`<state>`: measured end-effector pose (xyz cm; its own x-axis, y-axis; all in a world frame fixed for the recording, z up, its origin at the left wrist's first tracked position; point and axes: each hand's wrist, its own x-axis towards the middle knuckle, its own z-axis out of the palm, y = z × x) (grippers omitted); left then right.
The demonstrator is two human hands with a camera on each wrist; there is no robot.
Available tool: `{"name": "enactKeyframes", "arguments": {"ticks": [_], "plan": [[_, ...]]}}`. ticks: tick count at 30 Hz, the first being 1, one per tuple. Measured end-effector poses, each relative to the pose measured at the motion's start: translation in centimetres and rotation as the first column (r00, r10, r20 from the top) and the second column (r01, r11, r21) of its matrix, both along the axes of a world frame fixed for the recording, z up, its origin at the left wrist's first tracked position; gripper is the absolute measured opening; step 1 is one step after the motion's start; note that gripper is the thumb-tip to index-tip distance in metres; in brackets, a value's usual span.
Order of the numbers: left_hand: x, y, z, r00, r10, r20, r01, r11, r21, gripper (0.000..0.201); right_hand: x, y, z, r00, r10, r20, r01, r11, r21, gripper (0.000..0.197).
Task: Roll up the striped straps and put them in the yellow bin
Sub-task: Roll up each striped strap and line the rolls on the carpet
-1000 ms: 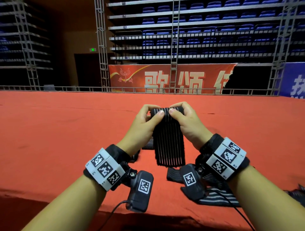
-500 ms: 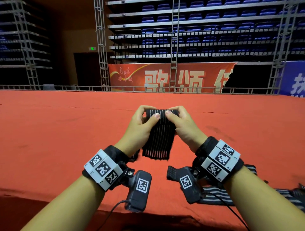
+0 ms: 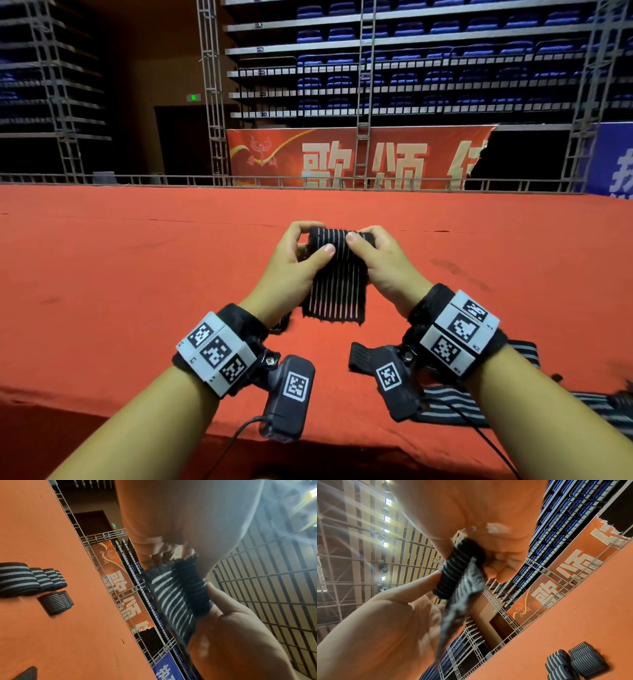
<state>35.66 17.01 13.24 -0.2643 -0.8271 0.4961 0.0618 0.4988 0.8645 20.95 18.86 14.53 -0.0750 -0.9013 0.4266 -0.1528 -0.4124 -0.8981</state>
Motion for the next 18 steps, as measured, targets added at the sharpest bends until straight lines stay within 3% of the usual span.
{"name": "enactKeyframes", "arguments": {"ticks": [4,10,18], "plan": [[-0.1,-0.2,-0.3,1.0,0.004,0.006,-0.004,1.0,0.027,0.024,0.0,-0.1,-0.3,0.998,0.028,0.056,-0.026,0.999,-0.032,0.011],[-0.7,-0.3,-0.7,1.0,0.002,0.012,-0.002,0.999,0.036,0.033,0.4,-0.1,-0.5,0.992,0.066,0.104,-0.078,0.99,0.117,0.039],[-1.0,-1.9,-2.6,0.999,-0.033,0.021,0.03,0.987,0.16,0.062,0.3,-1.8,-2.8,0.99,0.051,0.131,-0.068,0.989,0.131,0.029]]}}
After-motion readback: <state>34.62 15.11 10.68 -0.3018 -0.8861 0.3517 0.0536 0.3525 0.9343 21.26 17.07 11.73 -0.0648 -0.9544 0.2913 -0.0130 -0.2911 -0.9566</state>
